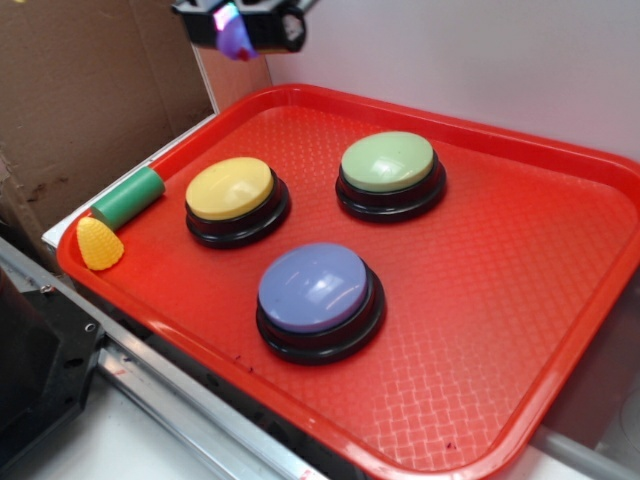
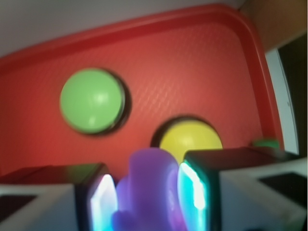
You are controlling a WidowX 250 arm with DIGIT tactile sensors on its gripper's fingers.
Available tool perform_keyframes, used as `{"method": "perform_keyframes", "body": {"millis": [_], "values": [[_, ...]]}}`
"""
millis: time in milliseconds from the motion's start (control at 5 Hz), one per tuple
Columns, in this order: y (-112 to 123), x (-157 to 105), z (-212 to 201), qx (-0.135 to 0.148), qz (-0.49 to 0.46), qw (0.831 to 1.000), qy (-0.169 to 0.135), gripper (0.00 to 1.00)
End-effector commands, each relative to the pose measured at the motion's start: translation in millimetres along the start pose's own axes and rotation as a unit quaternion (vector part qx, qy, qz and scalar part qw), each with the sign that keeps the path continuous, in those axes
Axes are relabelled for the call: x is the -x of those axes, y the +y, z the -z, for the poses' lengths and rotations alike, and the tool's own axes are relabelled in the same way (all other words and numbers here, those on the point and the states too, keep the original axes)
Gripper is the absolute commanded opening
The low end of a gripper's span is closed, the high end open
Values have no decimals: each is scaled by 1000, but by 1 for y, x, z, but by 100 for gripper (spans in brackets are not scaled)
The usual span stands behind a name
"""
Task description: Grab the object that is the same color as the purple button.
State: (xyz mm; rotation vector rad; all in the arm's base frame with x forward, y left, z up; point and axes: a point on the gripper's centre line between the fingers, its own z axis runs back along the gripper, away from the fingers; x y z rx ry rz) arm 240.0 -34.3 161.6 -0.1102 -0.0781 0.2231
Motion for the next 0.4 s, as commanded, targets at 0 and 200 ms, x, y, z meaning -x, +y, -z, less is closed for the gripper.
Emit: {"method": "perform_keyframes", "body": {"millis": [0, 200], "values": [[22, 46, -35, 45, -31, 998, -23, 0], [24, 45, -30, 43, -48, 997, -34, 0]]}}
